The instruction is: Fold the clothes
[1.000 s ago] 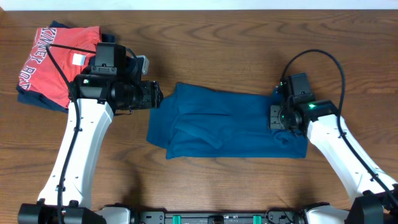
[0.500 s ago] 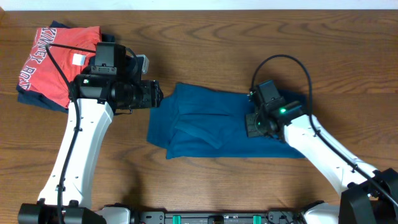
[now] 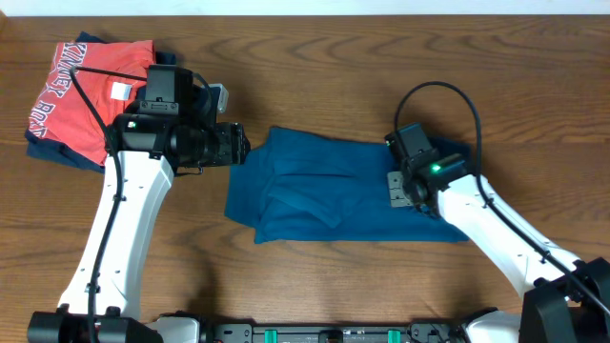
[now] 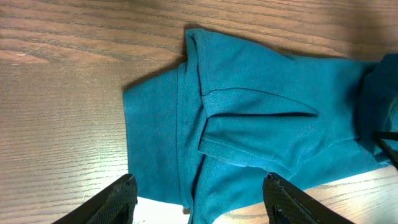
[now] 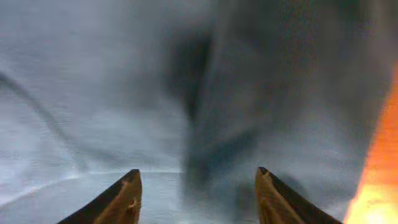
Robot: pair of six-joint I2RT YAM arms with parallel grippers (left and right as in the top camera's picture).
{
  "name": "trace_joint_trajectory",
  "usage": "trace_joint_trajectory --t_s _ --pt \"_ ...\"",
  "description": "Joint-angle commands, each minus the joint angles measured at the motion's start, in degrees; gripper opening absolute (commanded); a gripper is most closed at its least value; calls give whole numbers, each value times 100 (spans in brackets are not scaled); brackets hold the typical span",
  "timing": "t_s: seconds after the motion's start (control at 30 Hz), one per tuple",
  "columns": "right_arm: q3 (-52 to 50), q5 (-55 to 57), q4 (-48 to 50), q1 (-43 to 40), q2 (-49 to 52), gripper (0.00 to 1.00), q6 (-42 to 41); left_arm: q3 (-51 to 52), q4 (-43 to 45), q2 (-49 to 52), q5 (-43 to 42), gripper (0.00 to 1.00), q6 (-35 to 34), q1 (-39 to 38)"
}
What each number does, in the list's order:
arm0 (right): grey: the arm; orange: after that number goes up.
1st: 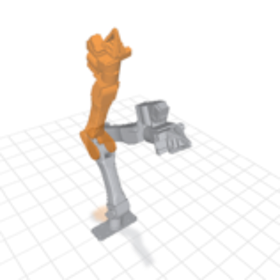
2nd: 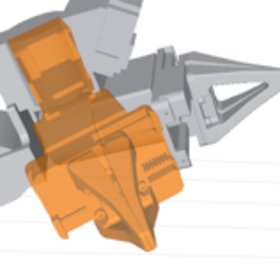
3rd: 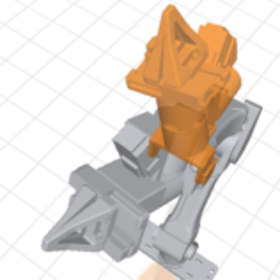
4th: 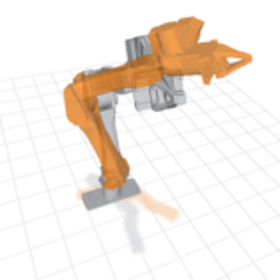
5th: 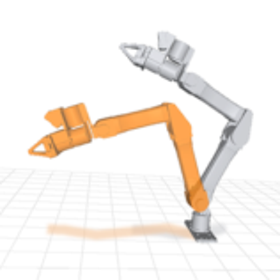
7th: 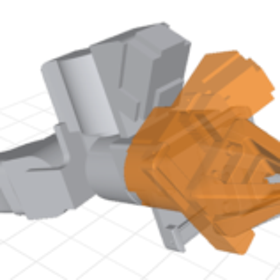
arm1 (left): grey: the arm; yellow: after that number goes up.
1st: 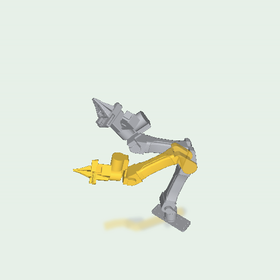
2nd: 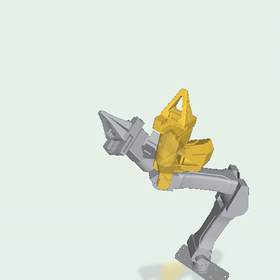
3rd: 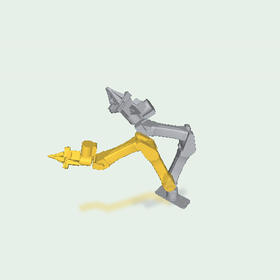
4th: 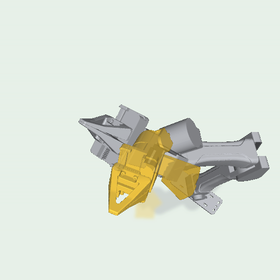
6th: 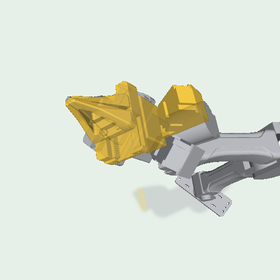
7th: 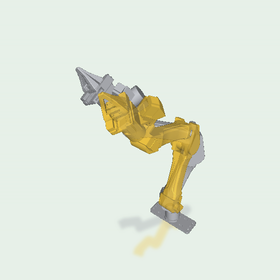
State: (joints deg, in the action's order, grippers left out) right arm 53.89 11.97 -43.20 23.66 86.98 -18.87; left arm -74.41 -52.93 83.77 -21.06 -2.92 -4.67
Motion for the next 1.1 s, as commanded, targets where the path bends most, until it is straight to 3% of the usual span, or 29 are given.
trace_joint_trajectory --t_s 0.0,0.03,0.17,0.6,0.67,0.73,0.77,0.87,0.97,1.0,1.03,1.07 --pt "50 151 -118 -87 116 50 -109 -83 -13 -4 -15 66 79 -2" --pt "20 59 -129 -79 155 43 -111 -83 -13 -4 -15 66 79 -2" --pt "-4 -428 -85 50 229 2 -127 -83 -13 -4 -15 66 79 -2" --pt "-35 -546 -243 837 142 1 -125 -83 -13 -4 -15 66 79 -2" --pt "-94 -531 -153 872 142 5 -127 -83 -13 -4 -15 66 79 -2" --pt "-168 -533 -61 866 142 26 -125 -83 -13 -4 -15 66 79 -2" --pt "-197 -533 -37 866 142 26 -122 -83 -13 -4 -15 66 79 -2" --pt "-192 -533 -15 859 129 8 37 -83 -15 -4 -15 66 79 -2" --pt "-98 -505 15 789 11 6 24 -83 -15 -4 -17 66 79 -2" --pt "-59 -450 13 739 -57 15 4 -83 -20 -4 -17 66 79 -2" --pt "-33 -442 20 680 -129 41 2 -83 -24 -4 -15 66 79 -2" --pt "-31 -442 37 614 -175 58 2 -83 -35 -4 -15 66 79 -2"
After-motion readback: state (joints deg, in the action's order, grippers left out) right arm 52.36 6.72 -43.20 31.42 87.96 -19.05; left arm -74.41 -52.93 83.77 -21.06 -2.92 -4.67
